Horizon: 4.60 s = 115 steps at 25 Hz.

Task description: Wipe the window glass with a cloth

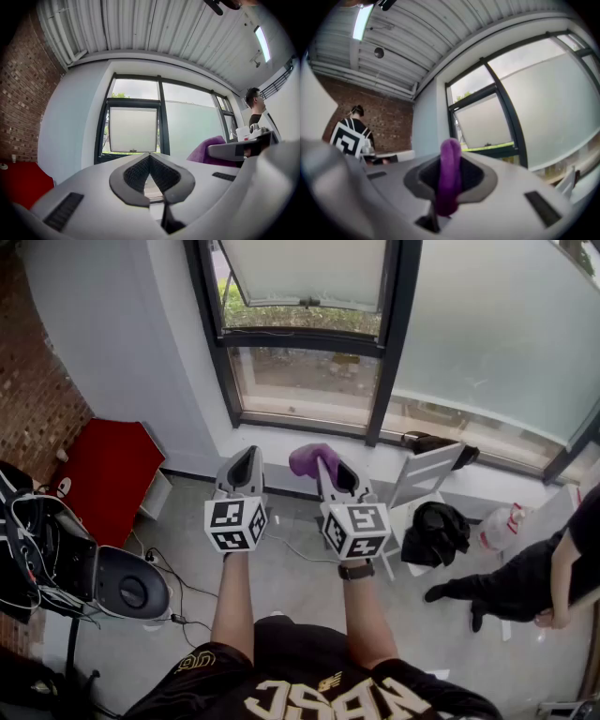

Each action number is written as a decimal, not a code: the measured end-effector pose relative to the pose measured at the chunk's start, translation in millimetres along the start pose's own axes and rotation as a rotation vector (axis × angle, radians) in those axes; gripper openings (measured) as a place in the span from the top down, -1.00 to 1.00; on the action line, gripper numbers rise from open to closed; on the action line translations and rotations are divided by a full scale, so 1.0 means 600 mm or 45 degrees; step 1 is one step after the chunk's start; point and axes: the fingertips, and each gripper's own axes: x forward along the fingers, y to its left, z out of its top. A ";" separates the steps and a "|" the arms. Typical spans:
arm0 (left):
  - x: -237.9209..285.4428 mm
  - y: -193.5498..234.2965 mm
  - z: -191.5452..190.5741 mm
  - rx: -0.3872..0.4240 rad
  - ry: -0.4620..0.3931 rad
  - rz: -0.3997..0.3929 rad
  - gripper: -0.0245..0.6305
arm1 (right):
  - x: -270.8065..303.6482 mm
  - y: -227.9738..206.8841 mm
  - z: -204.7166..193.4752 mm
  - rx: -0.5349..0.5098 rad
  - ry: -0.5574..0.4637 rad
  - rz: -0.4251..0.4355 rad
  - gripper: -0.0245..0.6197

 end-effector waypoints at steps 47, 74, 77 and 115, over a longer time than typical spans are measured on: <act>0.710 0.341 -0.290 -0.150 0.188 -0.184 0.90 | 0.777 -0.283 -0.255 0.183 0.259 -0.084 0.70; 0.838 0.660 -0.913 -0.254 0.330 -0.525 0.90 | 1.413 -0.185 -0.662 -0.011 0.183 0.381 0.70; 0.826 0.683 -0.934 -0.246 0.346 -0.561 0.90 | 1.473 -0.160 -0.673 0.041 0.097 0.470 0.70; 0.919 0.081 -0.851 -0.464 0.273 -1.337 0.90 | 0.908 -0.969 -0.426 0.004 -0.220 -0.692 0.70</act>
